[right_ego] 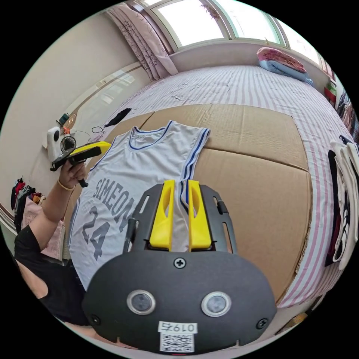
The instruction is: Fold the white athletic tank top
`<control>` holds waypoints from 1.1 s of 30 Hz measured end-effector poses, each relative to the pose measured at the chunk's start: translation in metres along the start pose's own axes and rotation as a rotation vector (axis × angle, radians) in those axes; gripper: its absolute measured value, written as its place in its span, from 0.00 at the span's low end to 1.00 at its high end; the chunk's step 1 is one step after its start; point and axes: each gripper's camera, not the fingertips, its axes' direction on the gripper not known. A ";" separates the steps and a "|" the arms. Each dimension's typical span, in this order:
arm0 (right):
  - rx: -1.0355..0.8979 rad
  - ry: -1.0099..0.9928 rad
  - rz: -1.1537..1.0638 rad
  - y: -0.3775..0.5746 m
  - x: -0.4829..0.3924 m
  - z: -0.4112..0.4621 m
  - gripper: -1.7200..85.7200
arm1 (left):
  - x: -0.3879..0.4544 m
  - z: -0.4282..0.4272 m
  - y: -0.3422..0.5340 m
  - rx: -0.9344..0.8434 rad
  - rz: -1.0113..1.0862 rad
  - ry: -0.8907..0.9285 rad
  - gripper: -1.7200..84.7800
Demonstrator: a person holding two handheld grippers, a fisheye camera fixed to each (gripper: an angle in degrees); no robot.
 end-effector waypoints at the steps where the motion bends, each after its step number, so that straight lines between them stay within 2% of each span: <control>1: -0.032 0.028 -0.008 -0.002 0.000 0.004 0.09 | -0.028 -0.013 0.023 -0.008 -0.031 -0.037 0.03; 5: -0.083 0.103 0.012 -0.003 0.010 0.000 0.07 | -0.121 -0.056 0.093 -0.042 -0.155 -0.162 0.03; 8: 0.018 0.048 0.010 -0.004 0.012 -0.027 0.08 | -0.175 -0.076 0.130 -0.045 -0.241 -0.184 0.04; 13: 0.115 -0.037 0.050 -0.037 0.017 -0.043 0.10 | -0.234 -0.069 0.144 -0.029 -0.341 -0.160 0.06; 17: 0.104 0.019 0.088 -0.081 0.029 -0.038 0.11 | -0.280 -0.035 0.130 -0.059 -0.460 -0.130 0.10; 27: -0.087 0.015 0.150 -0.153 0.081 -0.006 0.16 | -0.330 0.019 0.114 -0.132 -0.498 -0.093 0.12; 33: -0.074 0.079 0.122 -0.163 0.086 -0.018 0.10 | -0.310 0.033 0.116 -0.132 -0.425 -0.151 0.09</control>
